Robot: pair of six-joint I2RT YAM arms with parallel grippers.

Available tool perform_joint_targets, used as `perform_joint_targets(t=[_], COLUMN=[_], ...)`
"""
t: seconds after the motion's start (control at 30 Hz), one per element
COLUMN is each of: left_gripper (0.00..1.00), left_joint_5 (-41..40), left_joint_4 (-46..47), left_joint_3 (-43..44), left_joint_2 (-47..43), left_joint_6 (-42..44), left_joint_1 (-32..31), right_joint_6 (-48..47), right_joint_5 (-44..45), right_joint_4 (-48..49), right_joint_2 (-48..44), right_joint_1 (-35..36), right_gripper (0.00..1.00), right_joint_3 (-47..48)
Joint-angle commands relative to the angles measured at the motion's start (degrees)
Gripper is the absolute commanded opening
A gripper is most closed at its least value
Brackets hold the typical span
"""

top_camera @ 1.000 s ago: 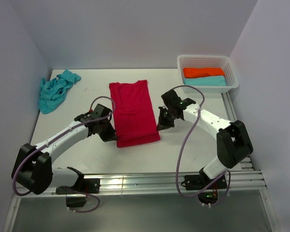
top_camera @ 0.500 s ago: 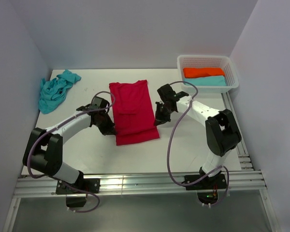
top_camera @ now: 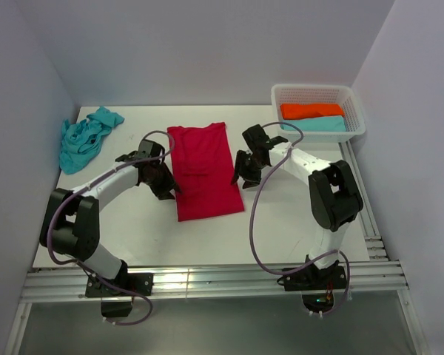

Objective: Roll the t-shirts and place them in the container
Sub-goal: Roll the tshirt

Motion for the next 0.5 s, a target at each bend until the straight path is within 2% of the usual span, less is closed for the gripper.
perform_joint_targets(t=[0.0,0.03,0.13,0.23,0.33,0.37,0.47], left_gripper=[0.48,0.57,0.56,0.55,0.47,0.45,0.31], left_joint_5=[0.08,0.16,-1.15,-3.26,-2.04,-1.08,2.61], left_joint_4=[0.69,0.69,-0.10,-1.07,0.24,1.21,5.60], left_joint_3=[2.27,2.45,4.11,5.26,3.52,2.54,-0.88], left_joint_2=[-0.11,-0.19,-1.24,-3.52,-5.54,-6.08,-7.58], left_joint_6=[1.36,1.71,3.11,5.13,6.45,6.46,5.75], left_joint_1=[0.68,0.85,1.47,1.47,1.38,1.29,0.86], right_joint_6=[1.55,1.55,1.38,-0.12,-0.03,0.23,1.20], right_joint_5=[1.27,1.28,1.80,1.19,-2.49,-5.11,-8.12], right_joint_4=[3.31,3.48,4.71,6.12,7.96,9.79,12.27], right_joint_2=[-2.20,-2.64,-5.10,-8.18,-9.50,-9.76,-8.63], right_joint_1=[-0.75,-0.93,-1.37,-1.54,-1.54,-1.37,-1.28], right_gripper=[0.63,0.64,0.63,0.55,0.34,0.19,0.08], right_joint_3=[1.85,1.94,1.24,-0.52,-2.80,-4.28,-6.05])
